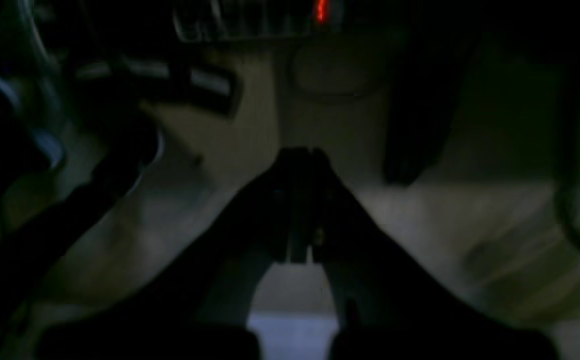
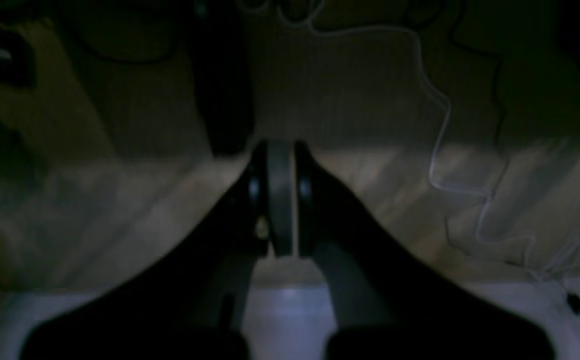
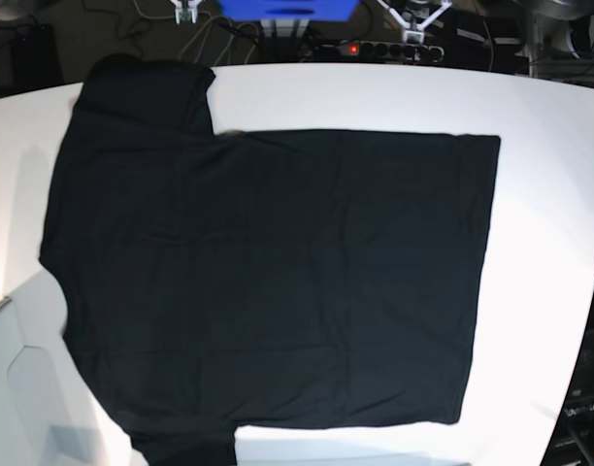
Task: Fold the T-shirt properly
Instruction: 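Move both grippers down toward the shoulder edge of the black T-shirt, then grasp the shoulder corners of the black T-shirt with both grippers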
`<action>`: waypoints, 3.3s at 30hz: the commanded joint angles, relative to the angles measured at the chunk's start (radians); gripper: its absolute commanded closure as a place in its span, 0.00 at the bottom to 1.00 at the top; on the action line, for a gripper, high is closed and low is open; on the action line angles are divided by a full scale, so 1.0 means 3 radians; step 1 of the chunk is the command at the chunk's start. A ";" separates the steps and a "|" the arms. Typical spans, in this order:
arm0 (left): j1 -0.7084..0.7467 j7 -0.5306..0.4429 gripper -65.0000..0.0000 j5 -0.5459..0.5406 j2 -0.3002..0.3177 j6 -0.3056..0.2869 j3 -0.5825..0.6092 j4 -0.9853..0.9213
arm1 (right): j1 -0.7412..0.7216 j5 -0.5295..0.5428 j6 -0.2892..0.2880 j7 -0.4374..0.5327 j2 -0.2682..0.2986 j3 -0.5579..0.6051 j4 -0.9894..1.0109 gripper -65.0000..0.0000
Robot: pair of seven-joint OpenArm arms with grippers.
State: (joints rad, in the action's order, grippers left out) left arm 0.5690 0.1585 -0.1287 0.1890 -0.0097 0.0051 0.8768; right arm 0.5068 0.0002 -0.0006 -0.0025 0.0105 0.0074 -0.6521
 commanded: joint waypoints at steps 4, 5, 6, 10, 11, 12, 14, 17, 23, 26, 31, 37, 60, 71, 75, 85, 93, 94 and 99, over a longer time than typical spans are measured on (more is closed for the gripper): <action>0.0469 0.0042 1.00 -0.0259 0.0232 0.0020 -0.0009 0.0665 | 0.0502 0.0007 -0.0016 -0.0005 0.0034 -0.0002 -0.0708 1.00; 0.0566 0.0027 1.00 -0.0315 0.0278 0.0020 -0.0009 0.0803 | 0.0620 0.0007 -0.0016 -0.0005 0.0070 -0.0002 -0.0908 1.00; 0.0643 0.0027 1.00 -0.0361 0.0308 0.0020 -0.0015 0.0931 | 0.0732 0.0007 -0.0016 -0.0005 0.0080 -0.0007 -0.1097 1.00; 0.0929 0.0021 1.00 -0.0520 0.0431 0.0020 -0.0015 0.1310 | 0.1121 0.0007 -0.0016 -0.0005 0.0095 -0.0022 -0.1782 1.00; 0.1001 0.0021 1.00 -0.0550 0.0452 0.0020 -0.0020 0.1412 | 0.1208 0.0007 -0.0016 -0.0005 0.0131 -0.0022 -0.1961 1.00; 0.1067 0.0016 1.00 -0.0571 0.0467 0.0020 -0.0020 0.1509 | 0.1280 0.0007 -0.0016 -0.0005 0.0167 -0.0017 -0.2105 1.00; 0.1200 0.0016 1.00 -0.0617 0.0523 0.0035 -0.0045 0.1734 | 0.1423 0.0007 -0.0016 -0.0005 0.0213 -0.0007 -0.2411 1.00; 0.1461 0.0016 1.00 -0.0622 0.0508 0.0025 -0.0260 0.2128 | 0.1648 0.0007 -0.0016 -0.0005 0.0228 -0.0027 -0.2882 1.00; 0.1799 0.0016 1.00 -0.0622 0.0436 0.0020 -0.0649 0.2752 | 0.1996 0.0007 -0.0016 -0.0005 0.0326 -0.0017 -0.3547 1.00; 0.1891 0.0016 1.00 -0.0632 0.0436 0.0020 -0.0782 0.2921 | 0.2113 0.0007 -0.0016 -0.0005 0.0336 -0.0038 -0.3782 1.00; 0.1932 0.0021 1.00 -0.0637 0.0436 0.0015 -0.0915 0.3187 | 0.2257 0.0002 -0.0016 -0.0005 0.0402 -0.0089 -0.4150 1.00; 0.1927 0.0021 1.00 -0.0637 0.0436 0.0015 -0.1007 0.3330 | 0.2246 0.0002 -0.0016 -0.0005 0.0407 -0.0089 -0.4288 1.00; 0.1609 0.0032 0.86 -0.0642 0.0273 0.0009 -0.1442 0.3642 | 0.2001 0.0002 -0.0016 0.0128 0.0392 -0.0334 -0.4646 1.00; 0.1272 0.0047 0.64 -0.0642 0.0268 0.0009 -0.1442 0.3611 | 0.1745 0.0002 -0.0016 0.0384 0.0392 -0.0334 -0.4631 0.82; 0.1108 0.0052 0.64 -0.0642 0.0268 0.0009 -0.1442 0.3575 | 0.1627 0.0002 -0.0016 0.0210 0.0392 -0.0334 -0.4616 0.68; 0.0633 0.0052 0.38 -0.0642 0.0268 0.0009 -0.1436 0.2972 | 0.1474 0.0002 -0.0016 -0.0112 0.0402 -0.0334 -0.4616 0.62; 0.0177 0.0052 0.39 -0.0745 0.0268 -0.0400 -0.1442 0.2501 | 0.1474 0.0002 -0.0016 -0.0112 0.0407 -0.0334 -0.4616 0.62; 0.0152 0.0052 0.39 -0.0786 0.0268 -0.0461 -0.1442 0.2465 | 0.1474 0.0002 -0.0016 -0.0112 0.0407 -0.0334 -0.4616 0.62; 0.0085 0.0052 0.39 -0.0821 0.0268 -0.0461 -0.1442 0.2322 | 0.1474 0.0002 -0.0016 -0.0112 0.0407 -0.0339 -0.4616 0.62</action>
State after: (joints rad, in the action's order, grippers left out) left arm 0.5949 0.1936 -0.3714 0.2569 -0.1501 -0.4191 1.5566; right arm 0.9344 0.0036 -0.0040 -0.0597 0.1299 -0.0898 -2.0212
